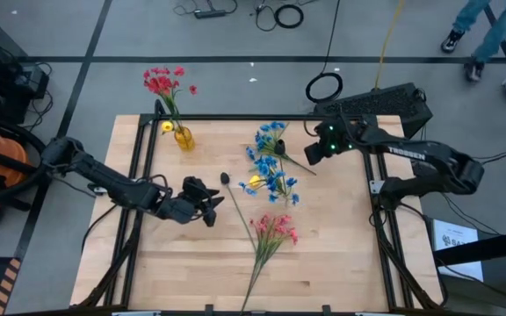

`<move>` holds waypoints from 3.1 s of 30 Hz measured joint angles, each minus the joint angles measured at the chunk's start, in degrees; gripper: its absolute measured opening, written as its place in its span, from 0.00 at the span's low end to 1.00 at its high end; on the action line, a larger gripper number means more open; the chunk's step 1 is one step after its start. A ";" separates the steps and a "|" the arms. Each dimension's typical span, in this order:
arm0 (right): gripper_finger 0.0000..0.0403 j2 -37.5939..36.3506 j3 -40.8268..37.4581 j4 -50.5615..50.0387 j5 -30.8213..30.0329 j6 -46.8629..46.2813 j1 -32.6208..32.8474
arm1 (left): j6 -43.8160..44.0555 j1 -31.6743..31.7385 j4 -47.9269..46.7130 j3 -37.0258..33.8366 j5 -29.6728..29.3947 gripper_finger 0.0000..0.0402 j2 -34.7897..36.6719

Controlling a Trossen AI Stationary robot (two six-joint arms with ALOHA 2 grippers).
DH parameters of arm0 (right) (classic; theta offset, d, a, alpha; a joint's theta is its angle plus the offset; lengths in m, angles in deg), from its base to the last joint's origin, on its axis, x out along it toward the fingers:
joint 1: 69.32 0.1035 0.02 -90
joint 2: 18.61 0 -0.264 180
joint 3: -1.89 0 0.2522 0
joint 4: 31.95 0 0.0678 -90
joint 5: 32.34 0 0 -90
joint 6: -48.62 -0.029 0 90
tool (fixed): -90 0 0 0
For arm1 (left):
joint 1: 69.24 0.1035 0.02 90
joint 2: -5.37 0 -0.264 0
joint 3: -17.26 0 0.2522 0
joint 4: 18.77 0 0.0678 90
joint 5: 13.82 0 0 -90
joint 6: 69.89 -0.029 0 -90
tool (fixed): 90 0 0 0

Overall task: Sort flowers into vase by color
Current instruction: Put the black tulip into the transparent vase

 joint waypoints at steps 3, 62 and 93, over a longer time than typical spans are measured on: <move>0.00 0.55 0.14 -0.02 -0.02 0.04 -0.27 | -0.08 1.74 0.16 0.00 0.04 0.37 0.00; 0.00 0.55 0.19 -11.06 -1.84 9.94 -0.19 | 44.70 16.73 -24.46 23.61 27.75 0.37 -26.73; 0.00 0.55 0.16 -19.91 -1.95 13.63 -0.19 | 43.37 20.45 -30.22 23.78 29.06 0.06 -33.43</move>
